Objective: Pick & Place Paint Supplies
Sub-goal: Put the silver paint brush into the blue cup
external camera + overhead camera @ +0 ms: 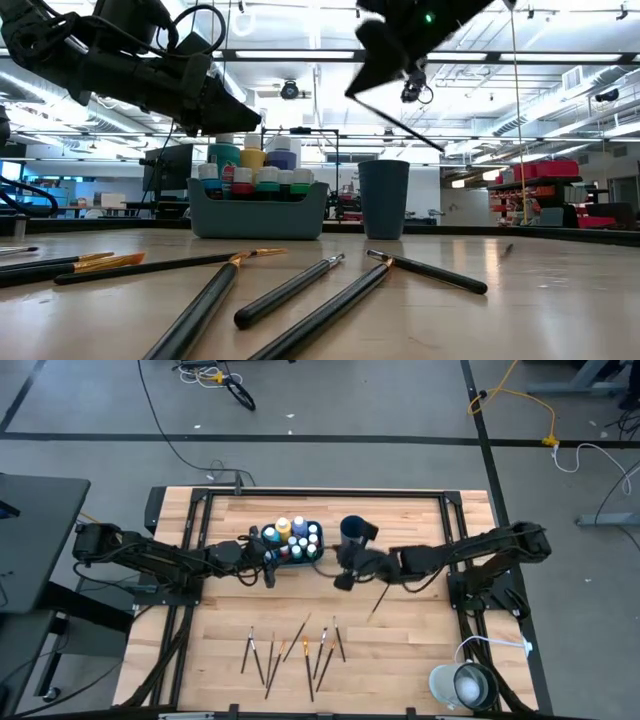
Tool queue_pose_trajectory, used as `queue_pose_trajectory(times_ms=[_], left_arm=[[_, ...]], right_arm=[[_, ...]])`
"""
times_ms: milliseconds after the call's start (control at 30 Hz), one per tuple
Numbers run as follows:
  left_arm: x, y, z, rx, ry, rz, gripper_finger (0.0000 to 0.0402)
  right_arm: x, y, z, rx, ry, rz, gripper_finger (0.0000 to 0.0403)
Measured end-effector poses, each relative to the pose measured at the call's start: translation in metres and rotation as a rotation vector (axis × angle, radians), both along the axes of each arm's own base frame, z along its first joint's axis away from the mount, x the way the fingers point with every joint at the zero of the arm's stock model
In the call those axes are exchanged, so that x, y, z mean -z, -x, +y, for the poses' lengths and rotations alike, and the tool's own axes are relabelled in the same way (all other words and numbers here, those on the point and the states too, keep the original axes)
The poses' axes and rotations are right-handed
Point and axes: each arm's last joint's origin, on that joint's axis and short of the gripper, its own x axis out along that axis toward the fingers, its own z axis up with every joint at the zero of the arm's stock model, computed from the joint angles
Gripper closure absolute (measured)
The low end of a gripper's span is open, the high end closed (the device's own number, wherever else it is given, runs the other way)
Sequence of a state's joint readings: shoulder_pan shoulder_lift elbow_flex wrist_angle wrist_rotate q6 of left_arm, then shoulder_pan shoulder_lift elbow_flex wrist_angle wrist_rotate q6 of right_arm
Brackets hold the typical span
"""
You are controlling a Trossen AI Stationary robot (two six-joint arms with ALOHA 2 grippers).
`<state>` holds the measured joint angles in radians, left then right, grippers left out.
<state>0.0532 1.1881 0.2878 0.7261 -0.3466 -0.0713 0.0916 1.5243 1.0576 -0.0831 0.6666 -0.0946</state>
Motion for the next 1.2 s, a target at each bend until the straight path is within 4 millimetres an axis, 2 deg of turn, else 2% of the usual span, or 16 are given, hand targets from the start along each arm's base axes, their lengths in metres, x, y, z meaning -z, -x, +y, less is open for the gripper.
queue_pose_trajectory(times_ms=[167, 400, 567, 800, 1200], left_arm=[[0.0, 0.0, 0.0, 0.0, 0.001, -0.001, 0.0212], [-0.001, 0.0, 0.0, 0.0, 0.002, -0.008, 0.0212], [-0.001, 0.0, 0.0, 0.0, 0.002, -0.009, 0.0212], [-0.003, -0.001, 0.0, 0.0, 0.0, -0.038, 0.0212], [-0.004, -0.001, 0.0, 0.001, -0.002, -0.044, 0.0212]], right_arm=[[-0.02, 0.003, -0.025, -0.01, 0.058, -0.085, 0.0403], [-0.01, 0.012, -0.073, -0.054, 0.133, -0.337, 0.0403], [0.012, 0.033, -0.099, -0.012, 0.148, -0.475, 0.0403], [0.055, 0.05, -0.113, 0.032, 0.081, -0.546, 0.0403], [0.112, 0.042, -0.118, 0.089, -0.001, -0.475, 0.0403]])
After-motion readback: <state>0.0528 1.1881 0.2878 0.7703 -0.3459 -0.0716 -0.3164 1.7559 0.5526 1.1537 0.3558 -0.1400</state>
